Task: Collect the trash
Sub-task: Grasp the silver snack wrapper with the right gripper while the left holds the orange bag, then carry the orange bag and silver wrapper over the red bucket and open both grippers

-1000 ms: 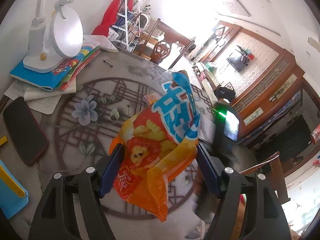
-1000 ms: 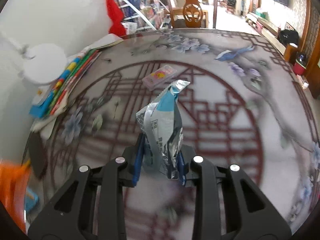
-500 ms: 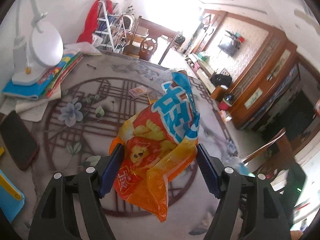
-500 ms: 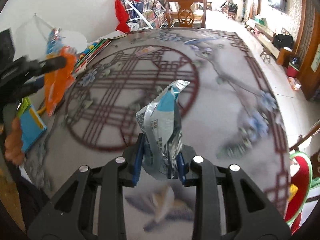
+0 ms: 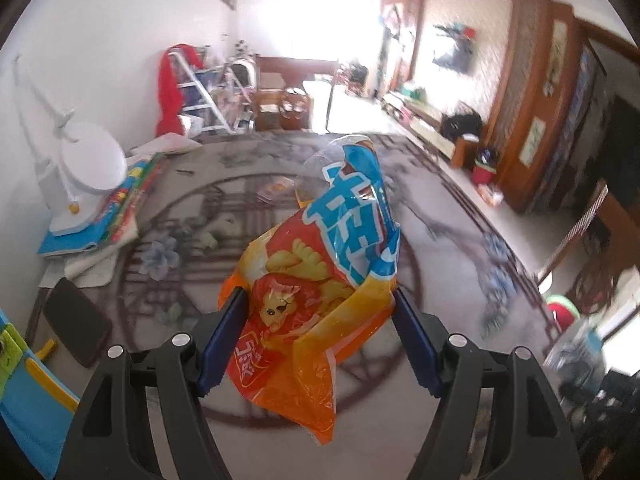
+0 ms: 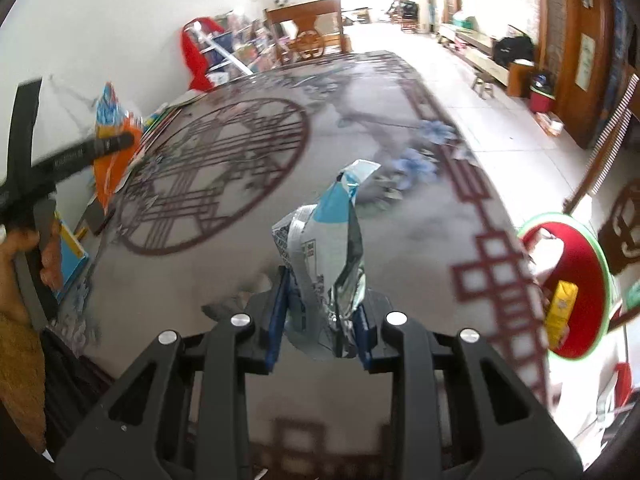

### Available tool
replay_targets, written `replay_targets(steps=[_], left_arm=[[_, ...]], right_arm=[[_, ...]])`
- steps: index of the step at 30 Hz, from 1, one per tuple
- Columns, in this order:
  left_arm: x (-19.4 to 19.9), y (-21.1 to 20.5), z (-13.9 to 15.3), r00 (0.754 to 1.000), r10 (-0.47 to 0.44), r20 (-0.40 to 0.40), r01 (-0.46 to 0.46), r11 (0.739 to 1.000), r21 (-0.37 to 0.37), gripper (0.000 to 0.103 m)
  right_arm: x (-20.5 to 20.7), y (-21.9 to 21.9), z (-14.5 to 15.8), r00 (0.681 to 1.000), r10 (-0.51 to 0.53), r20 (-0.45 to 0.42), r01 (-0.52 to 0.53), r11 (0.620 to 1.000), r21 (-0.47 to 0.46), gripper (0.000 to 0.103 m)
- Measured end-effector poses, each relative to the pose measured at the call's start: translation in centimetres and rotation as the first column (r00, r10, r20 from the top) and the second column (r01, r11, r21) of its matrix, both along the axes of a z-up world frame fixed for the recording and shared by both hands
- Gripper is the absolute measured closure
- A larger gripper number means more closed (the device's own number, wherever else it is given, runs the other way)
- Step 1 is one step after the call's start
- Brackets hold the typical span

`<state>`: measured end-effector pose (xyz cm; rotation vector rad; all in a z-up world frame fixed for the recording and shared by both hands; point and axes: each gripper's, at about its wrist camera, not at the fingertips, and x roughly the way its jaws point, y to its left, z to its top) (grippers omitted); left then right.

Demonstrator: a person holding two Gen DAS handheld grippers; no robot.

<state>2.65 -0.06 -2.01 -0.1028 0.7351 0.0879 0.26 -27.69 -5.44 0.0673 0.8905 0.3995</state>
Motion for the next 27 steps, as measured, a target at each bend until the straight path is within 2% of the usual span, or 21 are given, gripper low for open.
replay_targets(steps=[3,7,13,22,27], left_arm=[[-0.6,-3.6,-1.2,0.997,-0.064,-0.035,0.064,0.998,0.004,0.033],[-1.4,-8.6,-2.0,0.987,-0.149,-0.056,0.148,0.988,-0.034,0.033],[-1.5,-14.6,-1.6,0.965,-0.254,-0.064,0.248,0.965,-0.090,0.033],[-1.4,-20.0,-0.2,0.938,-0.342,-0.050,0.337,0.938,-0.085,0.033],[-0.9,-22.2,-0.1,0.926,-0.374,-0.058,0.367,0.925,-0.104,0.033]], right_arm=[[-0.3,-2.0,0.1,0.999,-0.035,0.005,0.035,0.999,-0.002,0.074],[-0.9,-4.6,0.5,0.997,-0.076,0.024,0.076,0.997,0.000,0.074],[-1.3,-7.9,2.0,0.992,-0.114,0.054,0.112,0.993,0.024,0.074],[-1.0,-11.8,3.9,0.979,-0.175,0.105,0.172,0.985,0.034,0.074],[-0.4,-13.3,3.6,0.973,-0.210,0.091,0.204,0.976,0.073,0.074]])
